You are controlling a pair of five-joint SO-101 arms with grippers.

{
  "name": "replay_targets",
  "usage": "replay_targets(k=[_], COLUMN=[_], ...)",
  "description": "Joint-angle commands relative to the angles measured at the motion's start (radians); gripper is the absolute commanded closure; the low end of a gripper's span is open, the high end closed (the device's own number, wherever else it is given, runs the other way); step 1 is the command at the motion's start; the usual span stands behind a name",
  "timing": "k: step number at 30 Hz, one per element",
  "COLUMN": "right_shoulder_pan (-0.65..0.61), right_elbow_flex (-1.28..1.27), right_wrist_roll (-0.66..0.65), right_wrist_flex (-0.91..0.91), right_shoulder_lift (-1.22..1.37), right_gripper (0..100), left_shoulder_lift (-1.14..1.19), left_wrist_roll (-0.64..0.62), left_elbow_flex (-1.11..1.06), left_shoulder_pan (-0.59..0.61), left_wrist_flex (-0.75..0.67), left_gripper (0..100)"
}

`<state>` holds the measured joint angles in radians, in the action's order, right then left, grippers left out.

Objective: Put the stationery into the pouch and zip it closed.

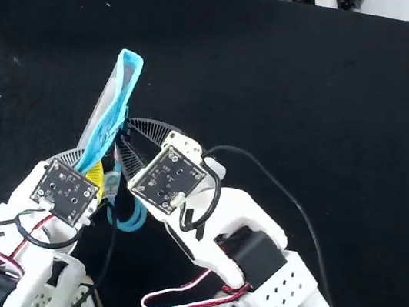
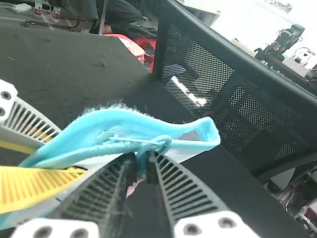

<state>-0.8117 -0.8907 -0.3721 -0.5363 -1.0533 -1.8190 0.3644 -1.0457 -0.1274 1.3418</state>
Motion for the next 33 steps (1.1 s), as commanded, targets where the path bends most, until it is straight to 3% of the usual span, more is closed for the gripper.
replay_targets(k=[1,16,24,27,29,33], right_shoulder_pan=[0.002,0.164,0.172,0.163,0.133,0.103], right_elbow_flex=[0.013,0.038,0.035,0.045,0.056,0.099], right_wrist_roll=[-0.005,0.052,0.063,0.060,0.058,0.063], right_wrist_flex=[0.044,0.092,0.091,0.005,-0.072,-0.190], right_shoulder_lift=[-0.033,-0.033,-0.031,-0.033,-0.035,-0.035], right_gripper=[98.8,98.8,98.8,98.2,94.7,77.9], left_shoulder_lift=[0.003,0.003,0.003,0.003,0.003,0.003], left_wrist_roll=[0.008,0.008,0.008,0.008,0.008,0.008], left_elbow_flex=[-0.002,-0.002,-0.002,-0.002,-0.002,-0.002], left_shoulder_pan=[-0.012,-0.012,-0.012,-0.012,-0.012,-0.012], left_wrist_flex=[0.012,0.012,0.012,0.012,0.012,0.012], left_gripper=[97,97,97,97,97,97])
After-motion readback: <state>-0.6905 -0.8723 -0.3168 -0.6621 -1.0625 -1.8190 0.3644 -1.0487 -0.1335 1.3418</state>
